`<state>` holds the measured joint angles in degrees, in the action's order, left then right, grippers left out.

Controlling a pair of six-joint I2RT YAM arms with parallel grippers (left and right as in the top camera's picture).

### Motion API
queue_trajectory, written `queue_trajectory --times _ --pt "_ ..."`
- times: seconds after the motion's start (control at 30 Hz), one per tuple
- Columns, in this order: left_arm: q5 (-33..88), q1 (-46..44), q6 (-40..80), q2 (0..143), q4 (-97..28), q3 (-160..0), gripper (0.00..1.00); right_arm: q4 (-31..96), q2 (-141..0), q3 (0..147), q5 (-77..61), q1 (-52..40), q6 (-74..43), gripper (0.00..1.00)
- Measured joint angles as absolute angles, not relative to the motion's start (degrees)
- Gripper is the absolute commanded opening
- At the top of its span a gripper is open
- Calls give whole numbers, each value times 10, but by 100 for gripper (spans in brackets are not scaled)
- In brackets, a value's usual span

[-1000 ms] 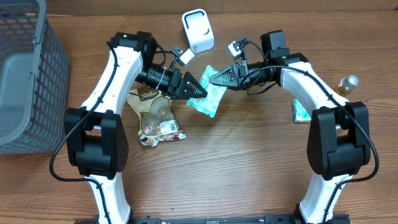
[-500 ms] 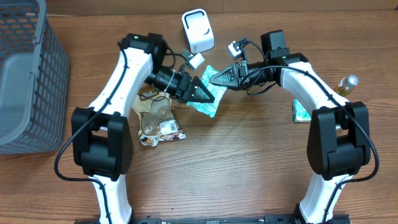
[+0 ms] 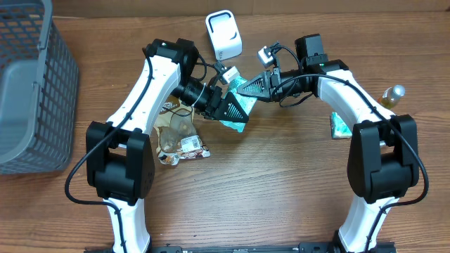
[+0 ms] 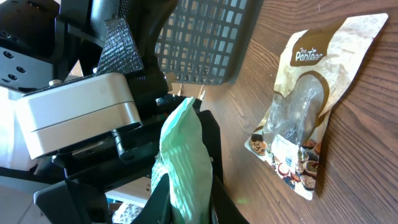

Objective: Scan the item barcode

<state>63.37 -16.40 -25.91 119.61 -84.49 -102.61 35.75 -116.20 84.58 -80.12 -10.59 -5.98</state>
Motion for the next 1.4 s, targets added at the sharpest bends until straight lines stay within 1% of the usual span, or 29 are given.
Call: queue_trajectory --times 0.17,0.27,0.43,0.57,0.7,0.77,0.87,1.07,1.13,1.2,1.3,1.4 --pt "634 -151 -259 1196 -846 -1026 100 358 -1162 846 -783 -106 -60 6" --pt "633 -126 -259 1196 -846 -1026 100 360 -1162 846 -757 -106 -60 4" --pt "620 -68 -255 1196 -832 -1027 100 360 -1162 846 -715 -106 -60 5" --pt "613 -10 -231 1196 -794 -1027 100 359 -1162 846 -688 -106 -59 5" --pt "590 46 -184 1196 -729 -1027 100 345 -1162 846 -675 -106 -60 4" --pt "544 70 -146 1196 -693 -1027 100 337 -1162 846 -671 -106 -60 4" --pt "447 84 -89 1196 -649 -1027 100 331 -1162 846 -665 -106 -60 4" --pt "235 71 0 1196 -569 -1027 100 330 -1162 846 -629 -106 -58 4" --pt "135 57 34 1196 -541 -1027 100 330 -1162 846 -612 -106 -53 4" --pt "66 46 54 1196 -529 -1027 100 332 -1162 846 -580 -106 -48 4" --pt "-3 36 71 1196 -522 -1027 100 329 -1162 846 -526 -107 -37 4" --pt "-36 30 78 1196 -522 -1027 100 322 -1162 852 -482 -109 -34 4"
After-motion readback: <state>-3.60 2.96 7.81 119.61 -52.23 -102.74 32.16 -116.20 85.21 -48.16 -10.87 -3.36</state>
